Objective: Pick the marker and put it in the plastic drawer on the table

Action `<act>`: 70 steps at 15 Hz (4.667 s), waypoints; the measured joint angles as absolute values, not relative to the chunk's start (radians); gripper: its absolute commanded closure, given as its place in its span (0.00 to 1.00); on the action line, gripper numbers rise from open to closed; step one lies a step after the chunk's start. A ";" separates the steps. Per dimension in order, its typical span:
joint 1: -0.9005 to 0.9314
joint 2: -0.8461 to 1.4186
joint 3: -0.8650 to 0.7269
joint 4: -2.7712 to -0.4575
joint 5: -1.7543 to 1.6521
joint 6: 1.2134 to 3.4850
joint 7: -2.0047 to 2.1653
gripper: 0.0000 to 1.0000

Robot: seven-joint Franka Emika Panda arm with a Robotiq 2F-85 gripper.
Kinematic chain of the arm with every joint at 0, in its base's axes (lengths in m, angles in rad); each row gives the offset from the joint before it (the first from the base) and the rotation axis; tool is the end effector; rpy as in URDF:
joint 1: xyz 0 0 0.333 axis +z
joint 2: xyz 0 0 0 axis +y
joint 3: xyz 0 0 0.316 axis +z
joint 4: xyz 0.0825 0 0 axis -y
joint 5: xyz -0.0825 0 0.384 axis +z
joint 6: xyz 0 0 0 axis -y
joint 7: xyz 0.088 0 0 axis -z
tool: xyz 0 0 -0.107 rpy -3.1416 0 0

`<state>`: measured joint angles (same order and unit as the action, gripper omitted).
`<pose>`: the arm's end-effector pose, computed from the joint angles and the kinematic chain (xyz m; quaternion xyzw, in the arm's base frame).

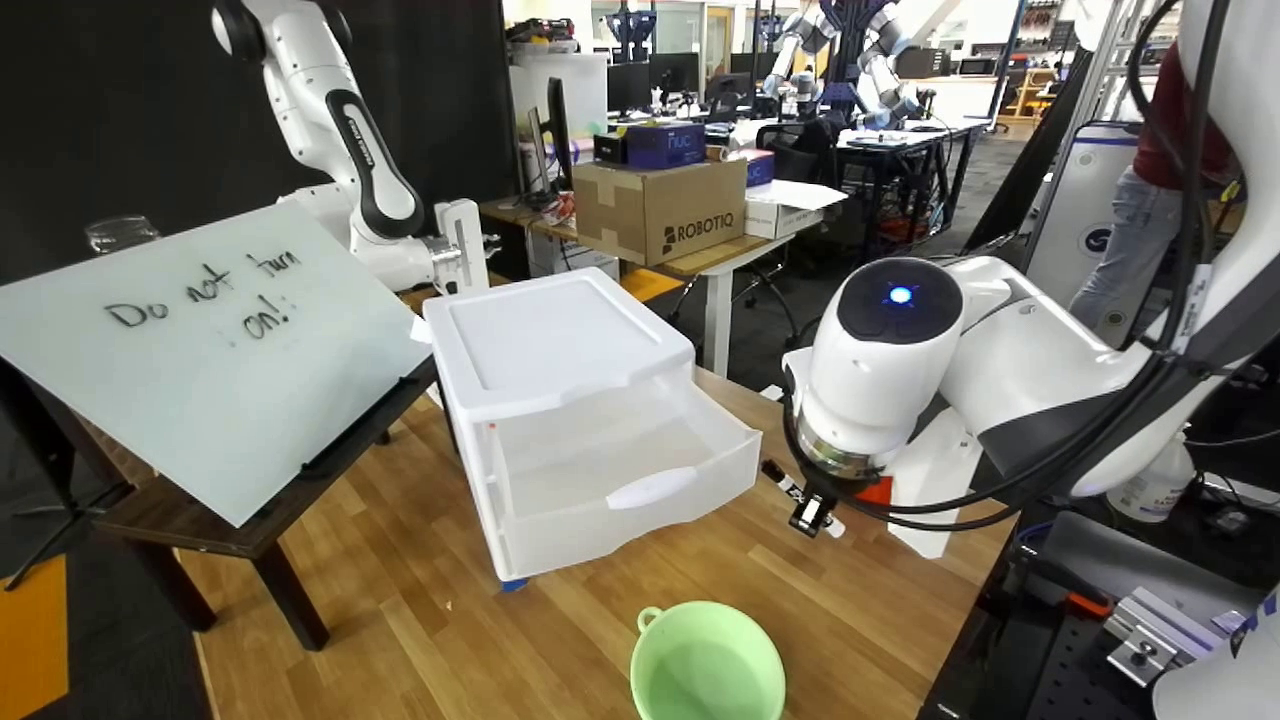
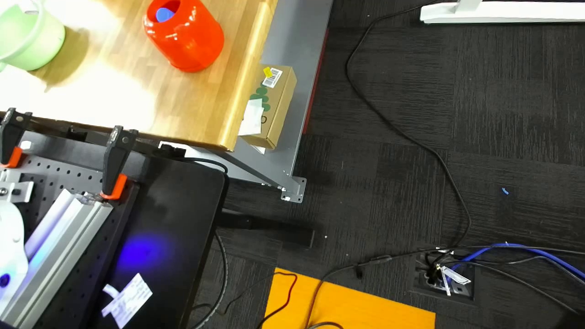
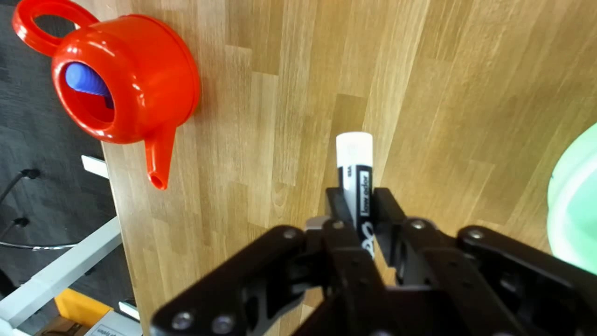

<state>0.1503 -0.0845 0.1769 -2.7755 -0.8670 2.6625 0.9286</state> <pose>0.3464 0.1389 0.2304 0.9766 0.0900 0.1012 0.1673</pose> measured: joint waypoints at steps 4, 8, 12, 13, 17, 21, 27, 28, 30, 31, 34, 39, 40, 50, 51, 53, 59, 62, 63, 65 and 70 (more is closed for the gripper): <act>0.150 -0.085 0.177 -2.776 -0.867 2.662 0.929 0.95; 0.151 -0.100 0.178 -2.766 -0.867 2.662 0.953 0.95; 0.155 -0.220 0.193 -2.765 -0.878 2.616 1.011 0.95; 0.155 -0.262 0.201 -2.769 -0.884 2.594 1.025 0.95; 0.166 -0.396 0.277 -2.773 -0.896 2.501 1.083 0.95; 0.186 -0.439 0.370 -2.771 -0.897 2.426 1.086 0.95; 0.237 -0.438 0.464 -2.711 -0.900 2.279 1.080 0.95; 0.245 -0.438 0.471 -2.703 -0.903 2.261 1.077 0.95; 0.258 -0.435 0.474 -2.692 -0.918 2.236 1.063 0.95; 0.261 -0.433 0.474 -2.689 -0.925 2.229 1.052 0.95; 0.269 -0.417 0.472 -2.680 -0.931 2.216 0.991 0.95; 0.284 -0.377 0.459 -2.661 -0.928 2.181 0.832 0.95; 0.286 -0.371 0.457 -2.657 -0.928 2.170 0.800 0.95; 0.298 -0.356 0.452 -2.631 -0.925 2.117 0.648 0.81; 0.298 -0.356 0.452 -2.631 -0.925 2.116 0.648 0.81; 0.298 -0.355 0.452 -2.631 -0.925 2.116 0.648 0.81; 0.298 -0.355 0.452 -2.631 -0.926 2.116 0.649 0.95; 0.299 -0.356 0.452 -2.624 -0.930 2.116 0.643 0.95; 0.300 -0.356 0.452 -2.613 -0.930 2.116 0.633 0.95; 0.308 -0.355 0.454 -2.575 -0.931 2.107 0.589 0.95; 0.321 -0.291 0.462 -2.468 -0.934 2.090 0.465 0.95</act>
